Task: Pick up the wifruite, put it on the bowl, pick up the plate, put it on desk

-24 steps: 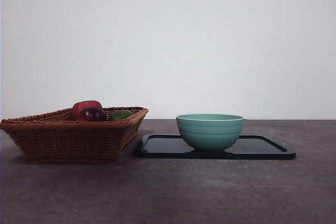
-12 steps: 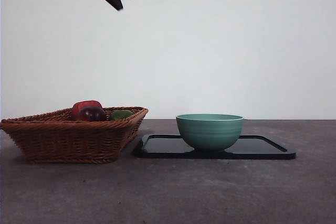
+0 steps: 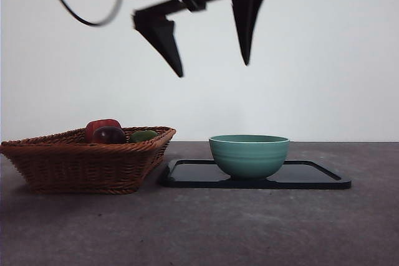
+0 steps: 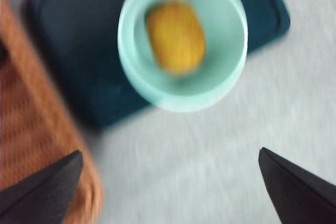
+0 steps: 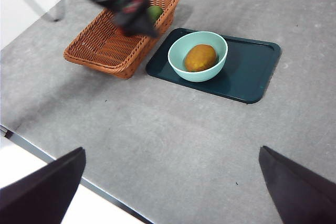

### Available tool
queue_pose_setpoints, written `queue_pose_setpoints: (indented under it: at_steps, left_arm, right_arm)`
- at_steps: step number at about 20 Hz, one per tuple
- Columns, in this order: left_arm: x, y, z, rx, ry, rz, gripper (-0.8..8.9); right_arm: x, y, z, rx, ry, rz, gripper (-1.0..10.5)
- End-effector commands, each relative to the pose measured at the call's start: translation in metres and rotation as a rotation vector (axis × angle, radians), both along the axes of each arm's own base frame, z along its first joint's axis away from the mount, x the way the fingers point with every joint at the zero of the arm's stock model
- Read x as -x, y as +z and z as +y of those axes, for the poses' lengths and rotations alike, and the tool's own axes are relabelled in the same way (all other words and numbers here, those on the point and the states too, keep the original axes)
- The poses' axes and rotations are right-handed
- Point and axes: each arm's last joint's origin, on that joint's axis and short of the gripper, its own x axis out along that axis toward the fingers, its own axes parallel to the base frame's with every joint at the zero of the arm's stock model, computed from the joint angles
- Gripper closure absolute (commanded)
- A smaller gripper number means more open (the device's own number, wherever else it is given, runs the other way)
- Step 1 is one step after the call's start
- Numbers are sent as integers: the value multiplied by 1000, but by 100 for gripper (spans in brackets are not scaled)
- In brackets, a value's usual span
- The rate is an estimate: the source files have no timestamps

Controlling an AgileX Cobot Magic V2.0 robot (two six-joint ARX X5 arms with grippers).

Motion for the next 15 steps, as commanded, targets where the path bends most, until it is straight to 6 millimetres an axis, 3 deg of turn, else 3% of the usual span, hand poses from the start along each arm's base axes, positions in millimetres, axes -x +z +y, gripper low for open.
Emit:
queue_pose_setpoints:
  at_steps: [1,7,15]
  left_arm:
    - [-19,-8,-16,-10,-31,-11,192]
    - [-50,-46,-41,-15,-69,-36,192]
    - [-63,-81,-53,-27,-69,-21,192]
  right_arm:
    - [1,3,0,-16,1,-11,397]
    - [1,3,0,-14,1,-6,397]
    - [1,3,0,-14,1,-6,397]
